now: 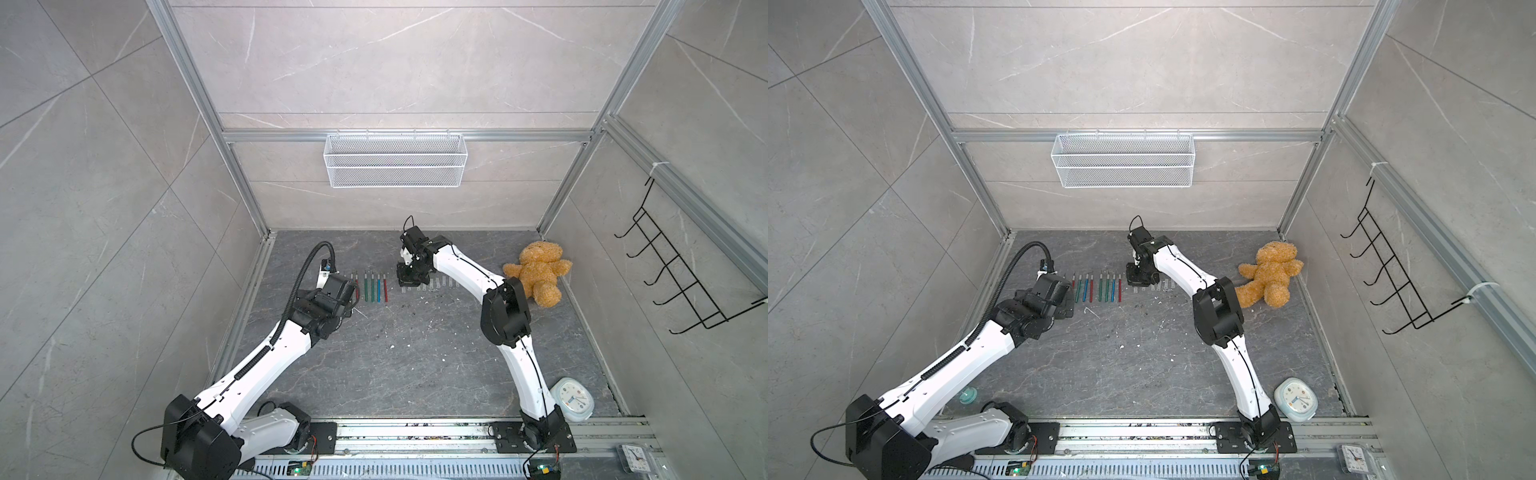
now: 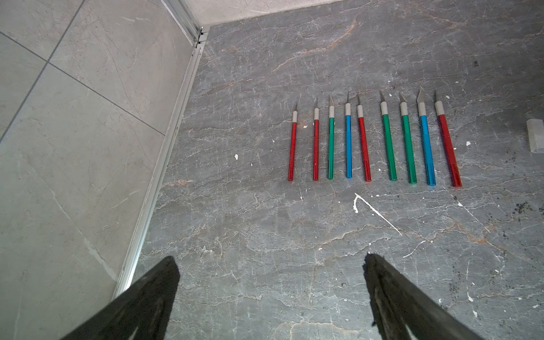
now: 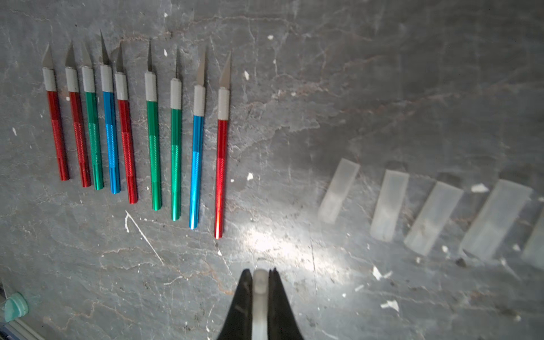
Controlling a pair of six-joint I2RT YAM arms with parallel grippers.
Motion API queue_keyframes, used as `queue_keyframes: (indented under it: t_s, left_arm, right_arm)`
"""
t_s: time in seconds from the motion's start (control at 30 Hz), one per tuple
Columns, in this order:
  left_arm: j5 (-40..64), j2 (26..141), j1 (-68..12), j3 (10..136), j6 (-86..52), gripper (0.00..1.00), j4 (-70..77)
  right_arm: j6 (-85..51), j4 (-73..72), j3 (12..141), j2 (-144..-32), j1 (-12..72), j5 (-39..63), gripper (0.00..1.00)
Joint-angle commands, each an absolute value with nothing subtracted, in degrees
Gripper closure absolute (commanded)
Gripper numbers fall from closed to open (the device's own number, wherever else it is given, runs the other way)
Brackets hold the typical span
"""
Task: Remove protective caps from carving knives
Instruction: Place the protective sleeve at the center of the board.
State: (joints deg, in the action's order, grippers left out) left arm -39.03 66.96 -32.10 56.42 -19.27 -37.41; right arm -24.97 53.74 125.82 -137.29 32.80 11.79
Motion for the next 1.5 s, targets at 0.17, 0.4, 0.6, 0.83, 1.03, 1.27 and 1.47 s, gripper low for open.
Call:
queue_keyframes:
  t_s: [0.17, 0.4, 0.6, 0.83, 1.03, 1.27, 1.47]
  left_arm:
    - [-40.89, 67.14, -31.82, 58.17, -18.36, 0.00, -37.18]
    - [-40.79, 67.10, -31.82, 58.27, -18.36, 0.00, -37.44]
    - [-40.63, 67.40, -31.82, 58.61, -18.37, 0.00, -37.79]
    - [-40.08, 68.22, -31.86, 59.33, -18.37, 0.00, -38.66]
    - [-39.96, 68.39, -31.80, 59.45, -18.32, 0.00, -38.76]
    - [-39.81, 68.89, -31.79, 59.58, -18.26, 0.00, -38.85]
    - [-39.64, 69.08, -31.82, 59.60, -18.19, 0.00, -38.93]
  right_arm:
    - [-25.39, 61.79, 139.26, -146.65, 33.27, 10.54, 1.00]
    - [-27.86, 67.11, 151.37, -154.38, 33.22, 7.29, 1.00]
    - [-30.48, 69.41, 155.20, -157.30, 33.05, 4.29, 1.00]
    - [-31.86, 69.43, 155.43, -158.43, 32.40, 5.42, 1.00]
    - [-32.77, 69.57, 155.82, -159.37, 31.49, 6.38, 1.00]
    - [-33.22, 70.12, 156.98, -160.56, 31.02, 7.91, 1.00]
    - [-33.21, 71.48, 157.67, -160.93, 30.76, 6.65, 1.00]
